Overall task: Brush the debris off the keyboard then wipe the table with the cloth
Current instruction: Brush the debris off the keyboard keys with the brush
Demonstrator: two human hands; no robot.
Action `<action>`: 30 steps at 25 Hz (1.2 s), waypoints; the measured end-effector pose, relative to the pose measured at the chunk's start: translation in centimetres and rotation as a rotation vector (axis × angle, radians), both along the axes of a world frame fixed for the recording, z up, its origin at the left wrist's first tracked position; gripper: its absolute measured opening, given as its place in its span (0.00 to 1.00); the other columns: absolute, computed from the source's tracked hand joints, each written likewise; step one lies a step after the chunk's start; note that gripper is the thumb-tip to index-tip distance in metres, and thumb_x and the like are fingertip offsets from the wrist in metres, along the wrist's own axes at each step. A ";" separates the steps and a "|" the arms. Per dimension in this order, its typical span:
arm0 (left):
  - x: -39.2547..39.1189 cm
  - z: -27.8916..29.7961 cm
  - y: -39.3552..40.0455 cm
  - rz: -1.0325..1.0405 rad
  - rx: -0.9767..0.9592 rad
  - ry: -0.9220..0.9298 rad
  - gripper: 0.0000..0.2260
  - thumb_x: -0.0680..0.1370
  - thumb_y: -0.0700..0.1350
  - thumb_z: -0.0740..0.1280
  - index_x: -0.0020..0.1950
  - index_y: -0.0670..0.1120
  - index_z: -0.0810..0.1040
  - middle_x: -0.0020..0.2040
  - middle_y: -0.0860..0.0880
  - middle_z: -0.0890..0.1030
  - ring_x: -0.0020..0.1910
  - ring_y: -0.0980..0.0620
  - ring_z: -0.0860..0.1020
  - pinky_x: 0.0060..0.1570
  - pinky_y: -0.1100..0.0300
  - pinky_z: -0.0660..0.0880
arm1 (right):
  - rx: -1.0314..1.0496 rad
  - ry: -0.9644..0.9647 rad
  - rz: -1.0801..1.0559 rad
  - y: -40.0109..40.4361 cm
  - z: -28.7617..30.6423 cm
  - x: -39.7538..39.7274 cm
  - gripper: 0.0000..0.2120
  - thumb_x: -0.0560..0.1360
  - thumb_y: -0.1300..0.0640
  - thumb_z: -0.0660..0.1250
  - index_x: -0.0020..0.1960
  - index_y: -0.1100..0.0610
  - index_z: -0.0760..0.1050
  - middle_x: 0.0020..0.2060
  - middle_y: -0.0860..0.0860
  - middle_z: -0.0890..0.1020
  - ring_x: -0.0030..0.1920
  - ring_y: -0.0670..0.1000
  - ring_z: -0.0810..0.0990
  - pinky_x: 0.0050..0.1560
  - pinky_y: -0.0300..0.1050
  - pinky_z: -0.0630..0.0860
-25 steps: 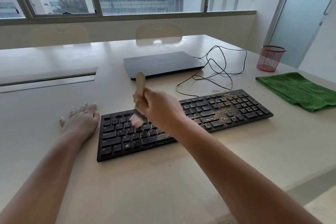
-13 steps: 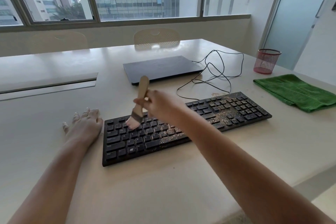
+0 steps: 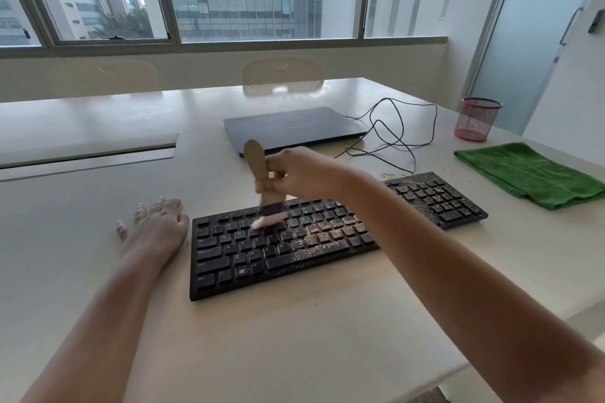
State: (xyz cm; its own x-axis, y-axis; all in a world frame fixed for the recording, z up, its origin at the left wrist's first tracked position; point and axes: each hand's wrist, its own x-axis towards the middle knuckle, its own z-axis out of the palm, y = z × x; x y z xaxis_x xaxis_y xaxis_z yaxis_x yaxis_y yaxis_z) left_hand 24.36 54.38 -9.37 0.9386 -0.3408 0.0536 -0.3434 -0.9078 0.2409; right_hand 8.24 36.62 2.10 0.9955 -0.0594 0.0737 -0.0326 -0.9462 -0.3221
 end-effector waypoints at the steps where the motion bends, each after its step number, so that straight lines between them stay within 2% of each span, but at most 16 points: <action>1: 0.0 0.0 0.0 0.000 -0.001 -0.002 0.20 0.82 0.50 0.50 0.75 0.51 0.60 0.77 0.50 0.56 0.76 0.45 0.52 0.72 0.39 0.47 | -0.080 0.006 -0.040 -0.2 0.4 -0.2 0.15 0.78 0.50 0.62 0.62 0.53 0.75 0.42 0.44 0.76 0.38 0.43 0.71 0.38 0.37 0.66; 3: 0.0 0.0 0.1 -0.003 -0.001 0.001 0.21 0.82 0.50 0.50 0.75 0.51 0.59 0.77 0.50 0.56 0.76 0.45 0.52 0.72 0.39 0.47 | -0.048 -0.090 -0.011 0.8 0.4 0.4 0.15 0.78 0.51 0.62 0.63 0.54 0.75 0.48 0.48 0.80 0.36 0.42 0.72 0.34 0.32 0.69; 4: 0.0 -0.1 0.1 -0.003 -0.002 0.002 0.21 0.82 0.50 0.50 0.75 0.51 0.59 0.77 0.50 0.56 0.76 0.45 0.52 0.72 0.39 0.48 | 0.052 -0.125 0.044 2.0 -0.1 0.9 0.14 0.78 0.52 0.62 0.62 0.55 0.75 0.47 0.48 0.81 0.32 0.40 0.72 0.30 0.27 0.69; 6: 0.0 -0.1 0.1 -0.001 -0.004 -0.002 0.21 0.82 0.50 0.50 0.75 0.51 0.59 0.77 0.50 0.56 0.76 0.45 0.52 0.72 0.39 0.49 | 0.219 -0.118 0.097 3.5 -1.1 1.3 0.13 0.78 0.54 0.64 0.60 0.57 0.77 0.42 0.46 0.81 0.30 0.41 0.74 0.29 0.27 0.71; 8: 0.0 0.0 0.1 -0.001 0.003 0.001 0.21 0.82 0.50 0.50 0.75 0.51 0.58 0.77 0.51 0.55 0.76 0.45 0.52 0.72 0.39 0.48 | 0.179 -0.090 0.030 1.9 -1.1 0.2 0.14 0.78 0.52 0.63 0.60 0.56 0.76 0.43 0.46 0.80 0.35 0.44 0.77 0.36 0.34 0.74; 9: 0.0 0.0 0.1 0.001 0.004 0.002 0.21 0.82 0.50 0.50 0.75 0.51 0.58 0.77 0.51 0.55 0.76 0.45 0.52 0.72 0.40 0.47 | 0.134 -0.053 -0.026 0.3 -0.7 -0.7 0.14 0.78 0.51 0.63 0.61 0.54 0.76 0.42 0.44 0.79 0.36 0.43 0.76 0.36 0.35 0.71; 11: -0.1 0.0 0.0 0.006 0.000 -0.003 0.21 0.82 0.51 0.49 0.75 0.52 0.59 0.77 0.50 0.55 0.76 0.45 0.52 0.72 0.40 0.47 | 0.038 0.006 -0.152 -2.4 0.0 -2.6 0.12 0.78 0.49 0.63 0.59 0.51 0.76 0.37 0.39 0.75 0.35 0.42 0.73 0.34 0.35 0.66; 13: 0.0 0.0 0.0 0.003 -0.005 -0.005 0.21 0.82 0.51 0.49 0.75 0.51 0.59 0.77 0.50 0.56 0.76 0.45 0.52 0.71 0.40 0.47 | -0.016 -0.038 -0.217 -2.8 0.3 -3.1 0.11 0.78 0.48 0.62 0.58 0.49 0.76 0.36 0.39 0.75 0.32 0.41 0.72 0.31 0.35 0.64; 16: 0.0 -0.1 0.1 0.007 -0.009 -0.006 0.21 0.82 0.51 0.49 0.75 0.51 0.59 0.77 0.50 0.55 0.76 0.45 0.52 0.72 0.40 0.47 | 0.201 -0.137 -0.037 0.7 -0.9 -1.1 0.13 0.77 0.52 0.63 0.59 0.54 0.77 0.39 0.42 0.77 0.31 0.37 0.70 0.29 0.34 0.69; 18: 0.0 0.0 0.2 0.010 -0.018 -0.007 0.20 0.82 0.51 0.50 0.75 0.52 0.60 0.77 0.51 0.56 0.76 0.45 0.52 0.72 0.41 0.47 | 0.243 -0.134 0.025 1.7 -1.8 -0.5 0.13 0.77 0.53 0.63 0.59 0.56 0.77 0.43 0.46 0.80 0.32 0.38 0.72 0.35 0.34 0.74; 20: -0.1 0.0 0.1 0.009 -0.017 -0.007 0.20 0.82 0.51 0.50 0.74 0.52 0.60 0.77 0.51 0.56 0.76 0.45 0.52 0.72 0.41 0.47 | 0.162 -0.120 -0.065 -0.7 -1.5 -1.4 0.12 0.77 0.52 0.63 0.59 0.53 0.77 0.49 0.48 0.82 0.36 0.41 0.75 0.40 0.37 0.75; 21: -0.2 0.0 0.1 0.009 -0.014 -0.008 0.20 0.82 0.51 0.50 0.74 0.52 0.60 0.77 0.51 0.56 0.76 0.45 0.52 0.72 0.41 0.47 | 0.089 -0.090 -0.147 -2.5 -1.1 -2.4 0.12 0.78 0.51 0.63 0.60 0.51 0.76 0.50 0.47 0.82 0.38 0.42 0.76 0.40 0.38 0.75; 23: -0.1 -0.1 0.1 0.013 -0.014 -0.011 0.20 0.82 0.51 0.50 0.74 0.52 0.61 0.77 0.50 0.56 0.76 0.45 0.53 0.72 0.41 0.48 | -0.019 -0.073 -0.341 -5.7 -0.5 -4.4 0.12 0.78 0.49 0.62 0.59 0.49 0.76 0.43 0.43 0.80 0.39 0.43 0.76 0.37 0.38 0.72; 26: 0.1 -0.1 0.2 0.003 -0.018 -0.013 0.20 0.82 0.51 0.50 0.74 0.52 0.61 0.77 0.51 0.56 0.76 0.45 0.52 0.72 0.42 0.48 | 0.128 -0.252 -0.445 -6.9 -0.9 -4.2 0.11 0.77 0.51 0.63 0.56 0.55 0.75 0.35 0.43 0.74 0.34 0.43 0.72 0.31 0.38 0.66; 29: 0.0 0.0 0.1 0.006 -0.015 -0.014 0.20 0.82 0.51 0.50 0.75 0.52 0.60 0.77 0.51 0.56 0.76 0.45 0.52 0.72 0.42 0.48 | 0.217 -0.352 -0.409 -5.5 -2.1 -2.3 0.12 0.79 0.52 0.60 0.56 0.59 0.74 0.41 0.50 0.79 0.34 0.48 0.75 0.36 0.44 0.76; 30: 0.0 0.0 0.1 0.008 -0.012 -0.012 0.20 0.82 0.51 0.50 0.74 0.52 0.60 0.77 0.51 0.56 0.76 0.45 0.52 0.72 0.41 0.48 | 0.184 -0.336 -0.386 -5.1 -2.6 -2.2 0.12 0.80 0.52 0.59 0.57 0.59 0.73 0.41 0.52 0.80 0.31 0.47 0.74 0.33 0.44 0.76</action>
State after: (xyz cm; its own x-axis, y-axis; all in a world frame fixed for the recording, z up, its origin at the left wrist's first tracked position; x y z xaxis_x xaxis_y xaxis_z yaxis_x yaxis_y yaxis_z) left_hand 24.33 54.49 -9.37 0.9407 -0.3321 0.0688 -0.3386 -0.9077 0.2480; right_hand 6.09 31.49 -0.49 0.8222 -0.4584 0.3375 -0.2337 -0.8124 -0.5342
